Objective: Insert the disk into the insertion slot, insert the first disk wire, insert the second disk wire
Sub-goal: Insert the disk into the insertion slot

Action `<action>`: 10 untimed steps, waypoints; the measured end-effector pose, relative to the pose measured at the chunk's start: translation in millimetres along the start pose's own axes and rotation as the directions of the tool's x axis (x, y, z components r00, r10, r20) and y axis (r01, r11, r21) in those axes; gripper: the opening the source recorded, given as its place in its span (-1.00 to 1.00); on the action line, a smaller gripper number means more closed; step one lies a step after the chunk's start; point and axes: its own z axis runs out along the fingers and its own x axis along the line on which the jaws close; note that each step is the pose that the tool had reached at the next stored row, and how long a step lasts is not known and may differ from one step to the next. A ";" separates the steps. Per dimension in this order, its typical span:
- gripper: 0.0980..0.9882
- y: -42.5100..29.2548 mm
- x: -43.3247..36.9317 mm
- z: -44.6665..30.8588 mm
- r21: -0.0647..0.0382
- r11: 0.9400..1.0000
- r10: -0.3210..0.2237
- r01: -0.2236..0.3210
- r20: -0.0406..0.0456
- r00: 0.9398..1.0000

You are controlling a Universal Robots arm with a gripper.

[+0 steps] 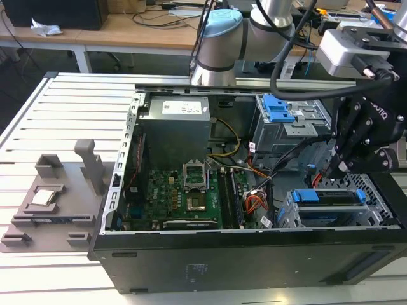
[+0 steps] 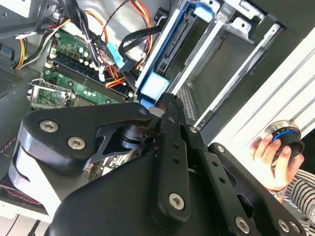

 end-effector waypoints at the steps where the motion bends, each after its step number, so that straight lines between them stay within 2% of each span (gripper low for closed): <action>1: -0.98 -3.3 -0.1 -0.2 -0.001 1.000 0.000 0.000 0.000 1.000; 10: -0.98 -10.6 -0.2 5.5 -0.003 1.000 0.000 0.000 0.000 1.000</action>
